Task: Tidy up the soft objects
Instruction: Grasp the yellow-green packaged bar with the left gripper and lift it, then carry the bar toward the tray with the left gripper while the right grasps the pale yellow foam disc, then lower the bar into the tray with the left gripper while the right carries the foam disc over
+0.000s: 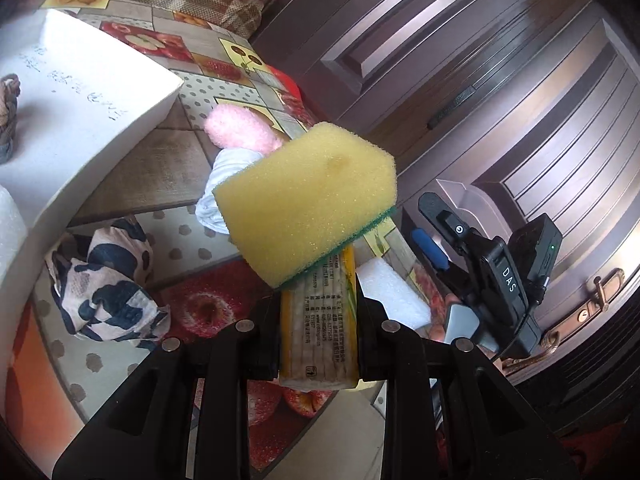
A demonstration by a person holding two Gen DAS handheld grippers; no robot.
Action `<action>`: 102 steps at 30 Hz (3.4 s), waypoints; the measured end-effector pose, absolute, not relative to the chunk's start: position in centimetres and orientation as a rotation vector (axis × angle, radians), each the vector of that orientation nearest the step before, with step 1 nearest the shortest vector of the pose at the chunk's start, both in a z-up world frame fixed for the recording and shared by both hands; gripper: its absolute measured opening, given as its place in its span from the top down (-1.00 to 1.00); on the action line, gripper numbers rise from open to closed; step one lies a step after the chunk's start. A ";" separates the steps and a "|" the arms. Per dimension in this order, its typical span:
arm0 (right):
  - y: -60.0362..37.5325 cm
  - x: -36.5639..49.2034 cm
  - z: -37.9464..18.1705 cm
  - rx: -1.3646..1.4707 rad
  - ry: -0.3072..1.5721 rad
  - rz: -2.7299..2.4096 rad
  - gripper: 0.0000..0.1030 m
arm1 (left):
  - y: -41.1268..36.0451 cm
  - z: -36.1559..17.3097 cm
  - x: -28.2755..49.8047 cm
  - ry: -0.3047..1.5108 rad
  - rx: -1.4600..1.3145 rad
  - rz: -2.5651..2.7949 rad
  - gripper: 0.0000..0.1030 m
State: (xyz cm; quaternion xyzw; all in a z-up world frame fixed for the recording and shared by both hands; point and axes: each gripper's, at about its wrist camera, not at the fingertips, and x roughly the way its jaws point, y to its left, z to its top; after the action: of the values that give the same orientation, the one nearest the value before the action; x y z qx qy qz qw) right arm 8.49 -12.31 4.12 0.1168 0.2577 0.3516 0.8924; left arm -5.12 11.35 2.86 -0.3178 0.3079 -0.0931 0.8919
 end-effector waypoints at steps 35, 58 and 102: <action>-10.8 5.2 6.5 -0.073 0.565 1.100 -0.99 | 7.1 1.7 -8.7 0.806 -0.077 -0.049 0.54; -4.9 -0.2 -0.7 -0.646 0.643 1.082 -0.78 | 10.2 4.5 -15.6 0.516 -0.136 0.096 0.54; 5.2 -6.7 4.5 -0.174 0.329 1.184 -0.16 | 22.5 5.5 -32.6 0.097 -0.299 0.764 0.53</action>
State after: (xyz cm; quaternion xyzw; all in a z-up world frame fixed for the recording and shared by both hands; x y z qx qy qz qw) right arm -6.71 5.20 4.51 -0.0815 0.1541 0.5546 0.8137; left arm -32.64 22.51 5.46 -0.1451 0.0472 0.3714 0.9159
